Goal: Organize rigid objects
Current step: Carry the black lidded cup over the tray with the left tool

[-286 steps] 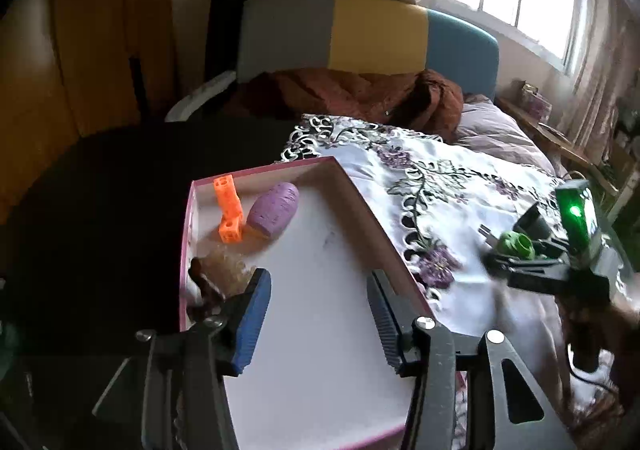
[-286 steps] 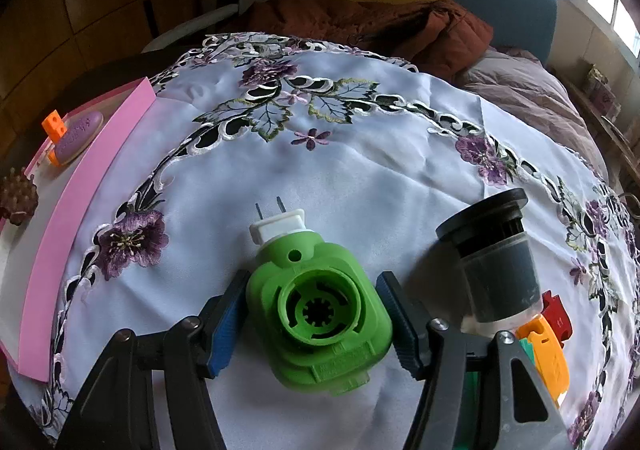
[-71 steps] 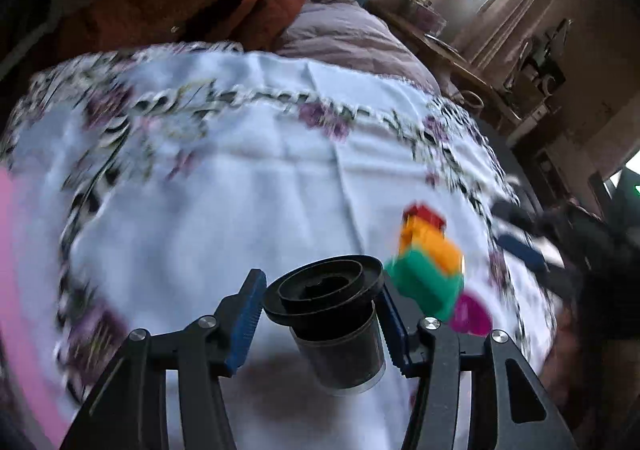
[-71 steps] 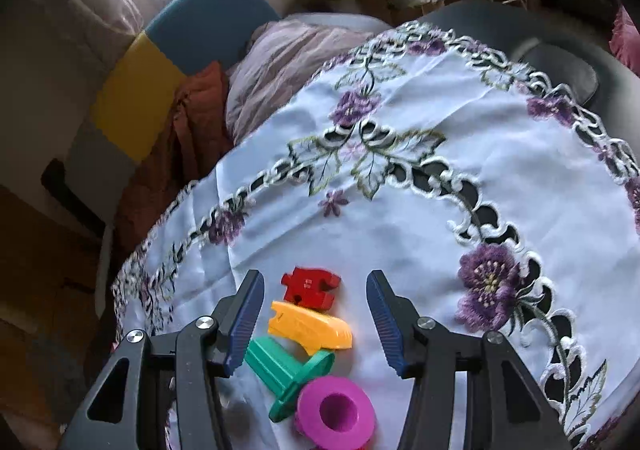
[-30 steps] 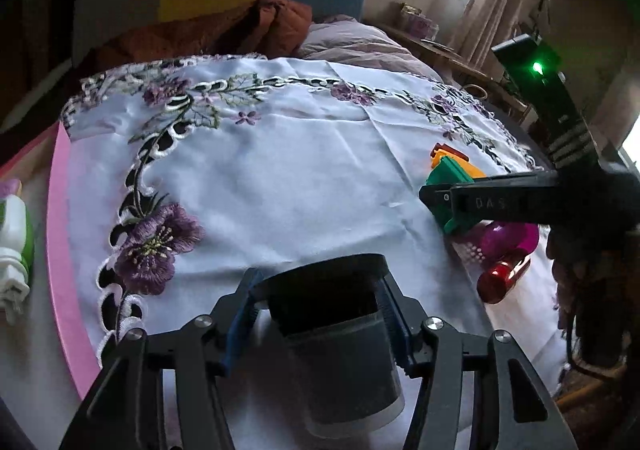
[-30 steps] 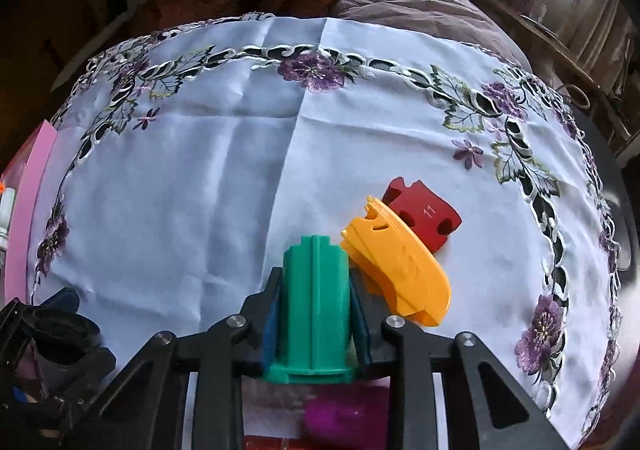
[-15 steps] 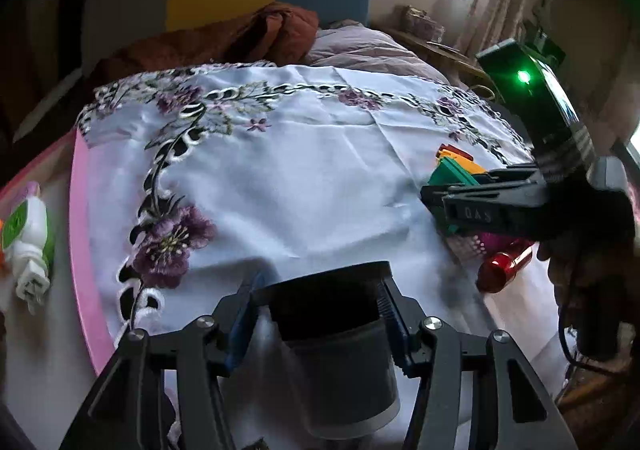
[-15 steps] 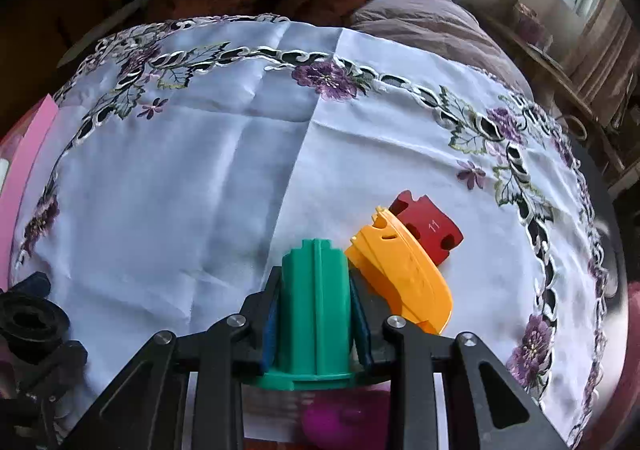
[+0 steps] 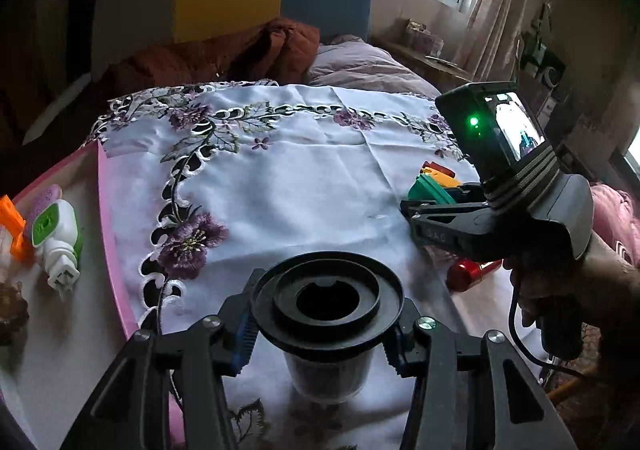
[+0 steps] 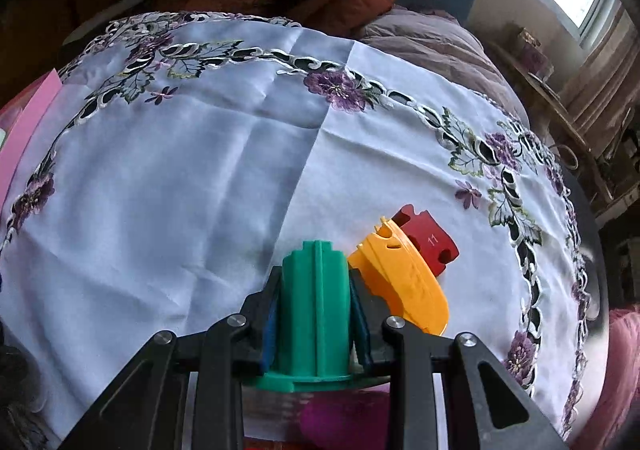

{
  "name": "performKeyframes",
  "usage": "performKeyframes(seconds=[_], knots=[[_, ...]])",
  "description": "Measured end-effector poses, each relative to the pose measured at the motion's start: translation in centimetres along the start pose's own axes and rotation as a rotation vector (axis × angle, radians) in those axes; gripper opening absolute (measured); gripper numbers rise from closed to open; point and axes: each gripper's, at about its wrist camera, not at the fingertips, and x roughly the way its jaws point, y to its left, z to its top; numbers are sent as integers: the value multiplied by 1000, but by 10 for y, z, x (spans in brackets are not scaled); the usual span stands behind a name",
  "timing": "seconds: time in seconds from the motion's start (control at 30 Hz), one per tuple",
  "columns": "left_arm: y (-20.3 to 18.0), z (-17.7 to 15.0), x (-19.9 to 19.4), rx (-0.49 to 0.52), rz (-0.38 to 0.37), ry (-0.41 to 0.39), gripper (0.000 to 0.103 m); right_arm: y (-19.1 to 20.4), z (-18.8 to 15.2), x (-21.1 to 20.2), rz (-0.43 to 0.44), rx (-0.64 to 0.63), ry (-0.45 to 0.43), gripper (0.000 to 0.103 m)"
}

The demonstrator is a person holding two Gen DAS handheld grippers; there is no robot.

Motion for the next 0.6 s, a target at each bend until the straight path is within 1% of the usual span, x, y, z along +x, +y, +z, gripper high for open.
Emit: performKeyframes(seconds=[0.2, 0.4, 0.6], knots=[[1, 3, -13, -2, -6, -41, 52, 1, -1, -1, -5, -9, -4, 30], [5, 9, -33, -27, -27, -77, 52, 0, -1, -1, -1, -10, -5, 30], [25, 9, -60, -72, -16, -112, 52, 1, -1, -1, -4, -15, -7, 30]])
